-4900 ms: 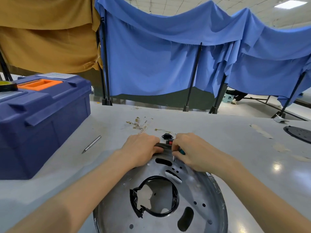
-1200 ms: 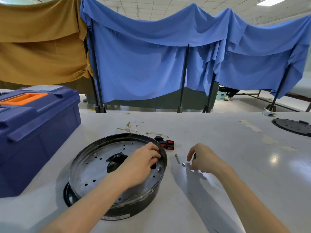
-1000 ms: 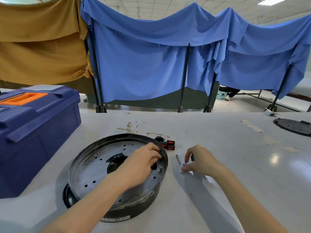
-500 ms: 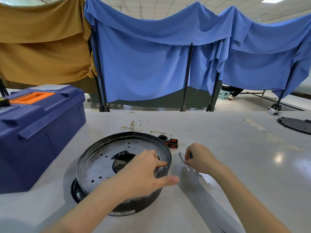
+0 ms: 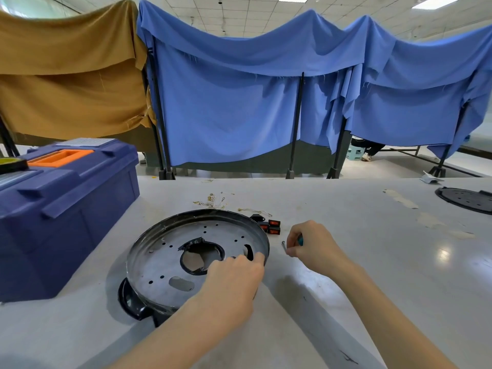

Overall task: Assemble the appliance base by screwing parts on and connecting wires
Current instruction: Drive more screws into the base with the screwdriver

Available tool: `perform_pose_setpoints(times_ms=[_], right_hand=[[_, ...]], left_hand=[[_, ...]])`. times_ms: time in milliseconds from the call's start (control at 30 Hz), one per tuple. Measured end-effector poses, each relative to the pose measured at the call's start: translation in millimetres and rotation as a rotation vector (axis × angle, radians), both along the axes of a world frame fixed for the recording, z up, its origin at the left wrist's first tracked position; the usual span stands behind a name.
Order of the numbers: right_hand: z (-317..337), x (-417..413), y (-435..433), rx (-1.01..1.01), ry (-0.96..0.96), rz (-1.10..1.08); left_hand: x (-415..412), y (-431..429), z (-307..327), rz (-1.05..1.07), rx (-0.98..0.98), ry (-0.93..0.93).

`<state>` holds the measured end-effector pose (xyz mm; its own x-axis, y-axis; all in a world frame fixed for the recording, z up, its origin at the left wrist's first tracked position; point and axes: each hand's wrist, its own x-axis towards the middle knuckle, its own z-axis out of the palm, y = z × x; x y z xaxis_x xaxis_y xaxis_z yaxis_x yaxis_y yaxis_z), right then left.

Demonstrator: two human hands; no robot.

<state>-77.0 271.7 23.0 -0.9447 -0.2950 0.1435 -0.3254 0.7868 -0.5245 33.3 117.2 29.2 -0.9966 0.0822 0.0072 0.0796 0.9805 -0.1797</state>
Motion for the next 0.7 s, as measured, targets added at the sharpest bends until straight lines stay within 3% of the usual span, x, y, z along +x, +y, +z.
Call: perform_pose_setpoints(times_ms=[200, 367, 533, 700], right_hand=[[2, 4, 1, -0.072, -0.036, 0.01], [15, 12, 4, -0.145, -0.215, 0.049], [27, 21, -1, -0.313, -0.436, 0.124], [30, 28, -13, -0.532, -0.504, 0.118]], left_hand=[[-4, -2, 3, -0.06, 0.018, 0.022], [-13, -9, 20, -0.092, 0.125, 0.035], [-35, -26, 54, -0.068, 0.333, -0.042], [-53, -34, 88, 0.011, 0.531, -0.094]])
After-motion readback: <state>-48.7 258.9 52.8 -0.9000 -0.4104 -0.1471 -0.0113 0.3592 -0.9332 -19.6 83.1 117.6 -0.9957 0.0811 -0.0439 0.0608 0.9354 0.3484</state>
